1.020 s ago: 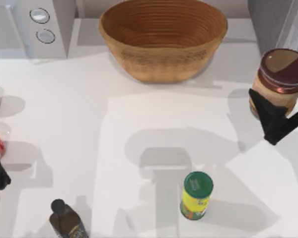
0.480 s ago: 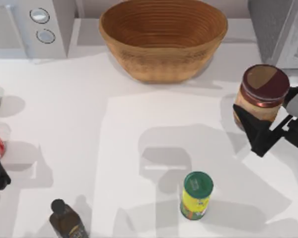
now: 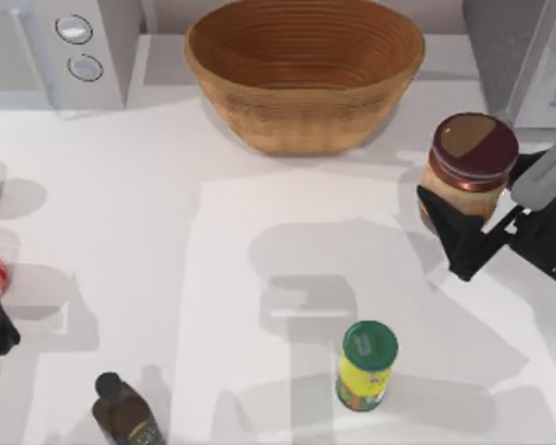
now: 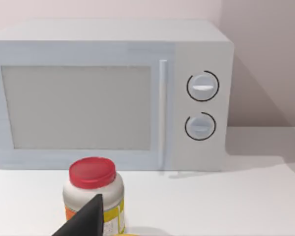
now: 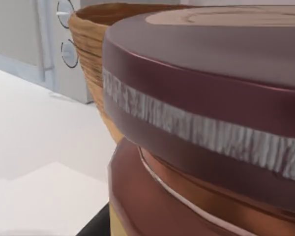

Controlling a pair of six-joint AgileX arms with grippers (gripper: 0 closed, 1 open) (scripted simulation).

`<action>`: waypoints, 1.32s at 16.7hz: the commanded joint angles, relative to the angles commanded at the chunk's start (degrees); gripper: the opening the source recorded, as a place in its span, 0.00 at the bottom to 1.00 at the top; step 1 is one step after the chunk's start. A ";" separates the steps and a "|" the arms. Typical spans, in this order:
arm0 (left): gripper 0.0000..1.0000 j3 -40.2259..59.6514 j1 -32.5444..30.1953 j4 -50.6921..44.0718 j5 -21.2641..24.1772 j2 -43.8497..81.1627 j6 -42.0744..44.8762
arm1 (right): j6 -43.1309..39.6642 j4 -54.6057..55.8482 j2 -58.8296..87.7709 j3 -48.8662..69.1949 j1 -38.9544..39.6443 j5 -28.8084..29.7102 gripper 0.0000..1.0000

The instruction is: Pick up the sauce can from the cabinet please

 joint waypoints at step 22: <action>1.00 0.00 0.00 0.00 0.00 0.00 0.00 | -0.19 -1.22 7.00 8.07 4.39 4.36 0.90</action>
